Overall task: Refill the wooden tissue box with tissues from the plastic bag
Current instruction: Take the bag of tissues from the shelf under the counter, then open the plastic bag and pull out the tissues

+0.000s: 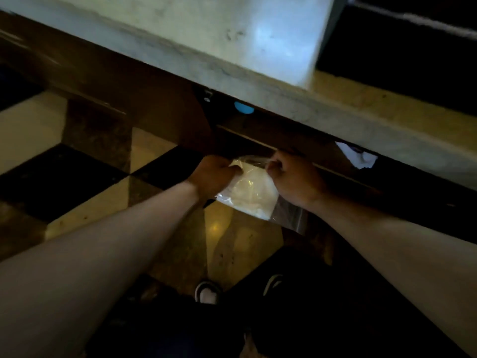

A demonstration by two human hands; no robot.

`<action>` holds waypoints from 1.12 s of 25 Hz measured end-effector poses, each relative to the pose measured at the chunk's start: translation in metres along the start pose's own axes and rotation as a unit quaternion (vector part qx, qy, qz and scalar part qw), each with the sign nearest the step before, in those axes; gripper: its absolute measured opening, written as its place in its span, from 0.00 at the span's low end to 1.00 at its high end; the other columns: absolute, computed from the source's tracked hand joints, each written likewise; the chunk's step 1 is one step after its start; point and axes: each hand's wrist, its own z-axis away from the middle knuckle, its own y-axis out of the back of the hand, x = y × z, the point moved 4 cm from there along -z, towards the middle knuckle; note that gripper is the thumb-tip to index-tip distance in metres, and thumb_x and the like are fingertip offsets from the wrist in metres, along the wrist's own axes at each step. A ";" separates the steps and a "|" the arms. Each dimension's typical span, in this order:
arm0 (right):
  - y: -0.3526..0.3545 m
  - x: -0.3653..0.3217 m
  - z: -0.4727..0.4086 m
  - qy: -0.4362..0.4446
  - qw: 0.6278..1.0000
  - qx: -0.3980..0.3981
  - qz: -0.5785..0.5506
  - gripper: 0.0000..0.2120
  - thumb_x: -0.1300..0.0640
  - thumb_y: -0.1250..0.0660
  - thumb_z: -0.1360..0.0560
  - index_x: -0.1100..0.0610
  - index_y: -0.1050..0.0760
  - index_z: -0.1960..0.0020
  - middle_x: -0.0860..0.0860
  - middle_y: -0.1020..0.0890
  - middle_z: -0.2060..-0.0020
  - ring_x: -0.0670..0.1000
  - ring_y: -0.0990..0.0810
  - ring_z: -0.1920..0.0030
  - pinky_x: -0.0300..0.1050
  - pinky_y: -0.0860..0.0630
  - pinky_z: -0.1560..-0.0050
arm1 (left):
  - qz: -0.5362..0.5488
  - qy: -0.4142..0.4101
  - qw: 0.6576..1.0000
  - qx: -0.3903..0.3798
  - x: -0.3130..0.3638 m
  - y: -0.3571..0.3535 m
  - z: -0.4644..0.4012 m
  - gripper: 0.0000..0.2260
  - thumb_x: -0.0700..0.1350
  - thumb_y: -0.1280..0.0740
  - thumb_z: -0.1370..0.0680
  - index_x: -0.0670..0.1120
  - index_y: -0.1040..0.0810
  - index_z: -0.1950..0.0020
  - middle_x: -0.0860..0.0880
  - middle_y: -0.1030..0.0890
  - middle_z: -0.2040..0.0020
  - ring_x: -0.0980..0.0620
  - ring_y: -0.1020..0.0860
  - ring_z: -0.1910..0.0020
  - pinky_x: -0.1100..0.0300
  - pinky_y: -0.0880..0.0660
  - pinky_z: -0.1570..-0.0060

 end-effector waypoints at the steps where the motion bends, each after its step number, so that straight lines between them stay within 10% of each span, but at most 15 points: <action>1: 0.006 -0.015 0.009 0.007 1.000 -0.008 0.000 0.08 0.52 0.40 0.18 0.55 0.24 0.49 0.53 0.21 0.53 0.54 0.21 0.52 0.46 0.26 0.56 | -0.014 0.006 1.000 0.002 0.005 0.011 0.017 0.16 0.46 0.30 0.21 0.42 0.21 0.35 0.45 0.19 0.42 0.47 0.21 0.46 0.56 0.25 0.50; 18: 0.219 -0.144 0.102 -0.038 0.982 -0.150 -0.104 0.09 0.45 0.32 0.22 0.50 0.22 0.50 0.46 0.18 0.56 0.44 0.18 0.58 0.38 0.27 0.65 | 0.080 0.005 0.996 0.026 0.169 0.109 0.222 0.17 0.42 0.27 0.23 0.48 0.21 0.35 0.50 0.19 0.50 0.52 0.15 0.57 0.61 0.18 0.64; 22: 0.271 -0.136 0.102 -0.001 0.984 -0.149 -0.097 0.06 0.49 0.27 0.26 0.51 0.19 0.56 0.45 0.15 0.66 0.39 0.18 0.70 0.33 0.27 0.69 | 0.143 0.020 0.988 0.061 0.191 0.104 0.237 0.21 0.40 0.27 0.24 0.43 0.24 0.31 0.46 0.19 0.44 0.47 0.17 0.48 0.52 0.16 0.50; 28: 0.304 -0.120 0.075 -0.054 0.940 -0.152 -0.301 0.06 0.60 0.25 0.27 0.53 0.16 0.51 0.54 0.13 0.54 0.49 0.14 0.57 0.49 0.16 0.51 | 0.309 0.047 0.947 0.067 0.199 0.102 0.229 0.20 0.31 0.31 0.23 0.36 0.26 0.31 0.37 0.21 0.38 0.41 0.18 0.46 0.50 0.16 0.60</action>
